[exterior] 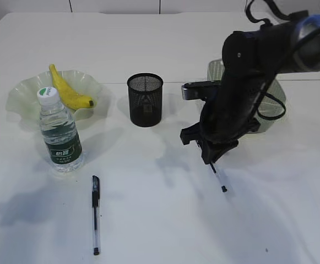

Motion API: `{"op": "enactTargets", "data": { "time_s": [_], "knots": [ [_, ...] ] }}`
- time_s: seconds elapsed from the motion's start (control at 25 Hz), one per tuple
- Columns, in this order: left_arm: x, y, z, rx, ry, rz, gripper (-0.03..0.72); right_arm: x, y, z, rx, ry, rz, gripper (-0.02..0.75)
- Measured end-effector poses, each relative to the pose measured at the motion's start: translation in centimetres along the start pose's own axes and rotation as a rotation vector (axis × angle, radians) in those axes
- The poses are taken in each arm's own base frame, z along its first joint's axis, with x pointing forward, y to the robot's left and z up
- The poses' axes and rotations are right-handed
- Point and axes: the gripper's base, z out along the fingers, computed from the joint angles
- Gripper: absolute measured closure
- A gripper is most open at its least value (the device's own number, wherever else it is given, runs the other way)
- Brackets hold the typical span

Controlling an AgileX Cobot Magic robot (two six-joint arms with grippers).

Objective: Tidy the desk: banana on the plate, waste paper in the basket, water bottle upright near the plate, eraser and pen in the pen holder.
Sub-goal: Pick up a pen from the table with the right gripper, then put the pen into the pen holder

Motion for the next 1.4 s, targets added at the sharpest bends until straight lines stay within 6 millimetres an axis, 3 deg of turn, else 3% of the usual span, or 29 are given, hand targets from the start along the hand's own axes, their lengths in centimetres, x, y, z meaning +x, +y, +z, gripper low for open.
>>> {"op": "enactTargets", "data": {
  "time_s": [0.32,0.44,0.88,1.4],
  "knots": [
    [0.0,0.0,0.0,0.0,0.0,0.0,0.193,5.6,-0.3,-2.1,-0.015,-0.207,-0.075,0.696],
    [0.0,0.0,0.0,0.0,0.0,0.0,0.193,6.5,-0.3,-2.7,-0.022,-0.311,-0.112,0.696],
    [0.0,0.0,0.0,0.0,0.0,0.0,0.193,3.3,-0.4,-4.8,0.016,-0.747,-0.119,0.696],
    [-0.1,0.0,0.0,-0.001,-0.015,0.001,0.193,-1.5,0.1,-6.8,0.075,-0.895,-0.219,0.696]
  ]
}}
